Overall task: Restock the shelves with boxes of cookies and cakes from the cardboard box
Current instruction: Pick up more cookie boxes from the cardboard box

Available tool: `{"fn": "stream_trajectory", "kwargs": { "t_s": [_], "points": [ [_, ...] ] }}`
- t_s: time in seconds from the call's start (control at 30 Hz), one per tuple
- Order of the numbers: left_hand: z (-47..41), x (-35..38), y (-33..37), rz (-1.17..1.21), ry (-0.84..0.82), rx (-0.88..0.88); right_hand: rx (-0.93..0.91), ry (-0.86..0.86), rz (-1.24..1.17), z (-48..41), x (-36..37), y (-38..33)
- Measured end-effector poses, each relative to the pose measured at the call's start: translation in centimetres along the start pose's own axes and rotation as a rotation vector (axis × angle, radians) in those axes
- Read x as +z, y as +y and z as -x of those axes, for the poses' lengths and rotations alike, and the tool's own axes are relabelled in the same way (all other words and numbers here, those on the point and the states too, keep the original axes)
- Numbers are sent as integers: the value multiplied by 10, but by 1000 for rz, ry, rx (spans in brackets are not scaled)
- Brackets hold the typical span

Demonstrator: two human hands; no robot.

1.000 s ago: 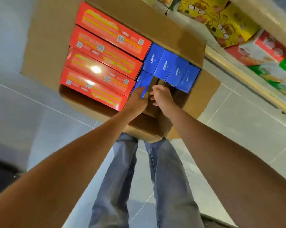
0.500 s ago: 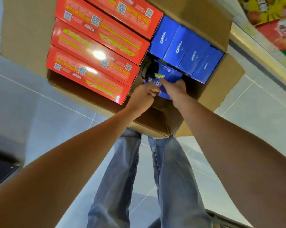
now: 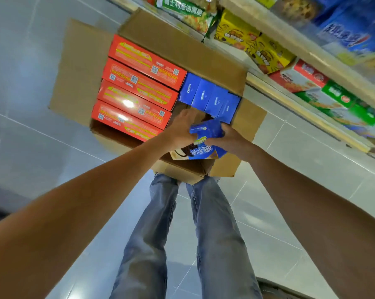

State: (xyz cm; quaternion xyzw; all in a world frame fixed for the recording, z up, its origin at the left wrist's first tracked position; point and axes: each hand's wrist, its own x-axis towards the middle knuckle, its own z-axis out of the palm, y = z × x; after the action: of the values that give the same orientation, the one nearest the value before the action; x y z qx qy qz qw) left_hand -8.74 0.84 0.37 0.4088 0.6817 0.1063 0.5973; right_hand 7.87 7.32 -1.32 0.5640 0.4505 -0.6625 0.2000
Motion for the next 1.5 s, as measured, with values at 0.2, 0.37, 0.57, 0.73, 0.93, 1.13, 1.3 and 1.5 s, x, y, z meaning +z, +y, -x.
{"fn": "stream_trajectory", "kwargs": {
  "t_s": [0.2, 0.37, 0.57, 0.73, 0.93, 1.13, 1.3, 1.5],
  "points": [
    [53, -40, 77, -102, -142, 97, -98, -153, 40, 104, -30, -69],
    [113, -91, 154, 184, 9, 113, -205, 41, -56, 192, -45, -124],
    [195, -163, 227, 553, 129, 20, -306, 193, -24, 301, -75, -161],
    [254, -210, 303, 787, 210, 213, -382, 406, -84, 399, -110, -204],
    [315, -240, 394, 946, 160, 476, -578, 534, -235, 512, -142, -252],
    [373, -258, 480, 664, 375, 652, -808, 642, -294, 613, -168, -284],
    [412, -264, 531, 595, 493, 909, -1052, 808, -363, 674, -186, -318],
    [449, -292, 593, 673, 730, 1082, -1147, 874, -219, 709, -198, -345]
  ]
}}
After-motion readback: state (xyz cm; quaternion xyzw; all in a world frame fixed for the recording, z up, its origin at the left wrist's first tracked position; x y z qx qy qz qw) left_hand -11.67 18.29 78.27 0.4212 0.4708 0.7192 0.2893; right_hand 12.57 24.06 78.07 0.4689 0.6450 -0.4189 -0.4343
